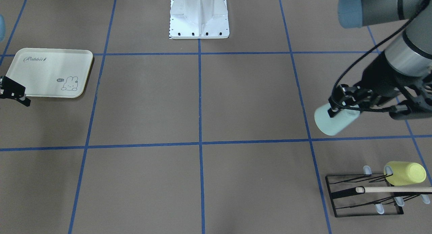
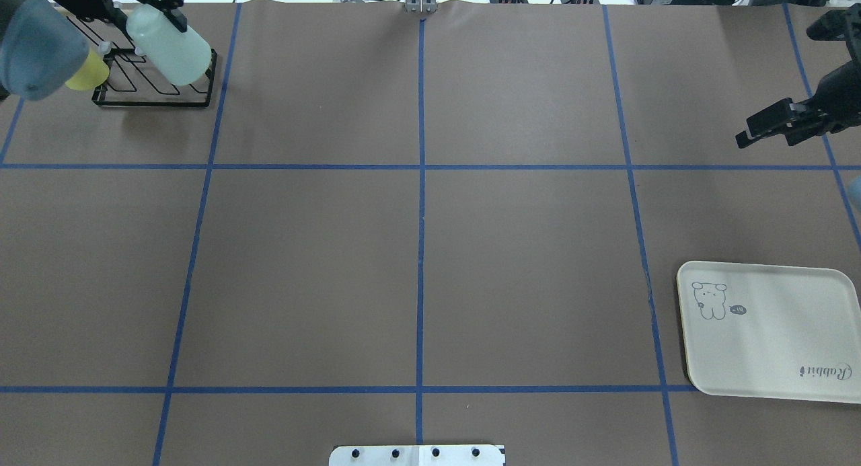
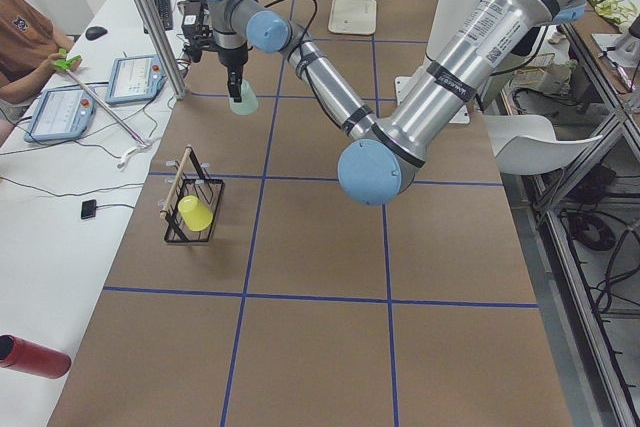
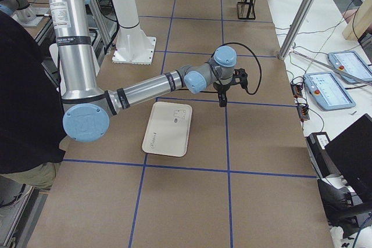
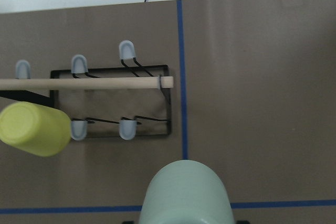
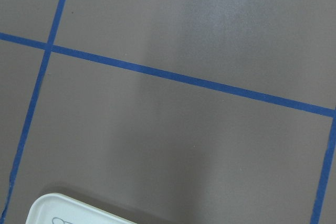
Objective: Left arm grabs green cup and hands to right arm on tray
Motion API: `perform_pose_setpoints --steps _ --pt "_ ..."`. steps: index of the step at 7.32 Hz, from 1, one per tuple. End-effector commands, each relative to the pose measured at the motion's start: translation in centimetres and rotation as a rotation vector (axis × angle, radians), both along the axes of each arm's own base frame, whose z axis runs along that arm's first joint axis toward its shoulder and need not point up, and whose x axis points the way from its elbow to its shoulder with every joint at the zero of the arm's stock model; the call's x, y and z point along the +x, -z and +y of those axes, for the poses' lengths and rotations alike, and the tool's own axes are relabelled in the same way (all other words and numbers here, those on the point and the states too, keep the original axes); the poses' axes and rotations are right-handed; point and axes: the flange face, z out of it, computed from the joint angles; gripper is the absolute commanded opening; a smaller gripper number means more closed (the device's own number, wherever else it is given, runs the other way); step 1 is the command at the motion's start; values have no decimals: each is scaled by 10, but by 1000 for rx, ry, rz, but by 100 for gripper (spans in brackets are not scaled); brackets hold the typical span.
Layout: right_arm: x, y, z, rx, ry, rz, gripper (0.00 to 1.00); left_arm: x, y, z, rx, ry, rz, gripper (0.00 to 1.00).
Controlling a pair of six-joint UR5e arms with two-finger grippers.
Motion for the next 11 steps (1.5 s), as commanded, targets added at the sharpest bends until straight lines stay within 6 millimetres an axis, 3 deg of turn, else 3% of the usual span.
perform_pose_setpoints --steps 1,2,3,5,7,10,11 --pt "-81 105 0 -103 -42 -110 100 50 49 49 -129 34 190 0" --pt "-110 148 14 -138 -44 -167 100 52 47 57 -145 54 271 0" --pt "-128 172 30 -146 -45 -251 100 55 48 54 -178 84 363 0" --pt "-137 195 53 -203 -82 -457 99 57 50 55 -276 141 577 0" --pt "-136 210 68 -193 -62 -566 99 50 51 69 -350 136 727 0" --pt "-142 233 95 -256 -74 -762 99 47 65 104 -490 95 963 0" --pt "-148 240 106 -300 -108 -880 99 56 70 118 -526 76 1053 0"
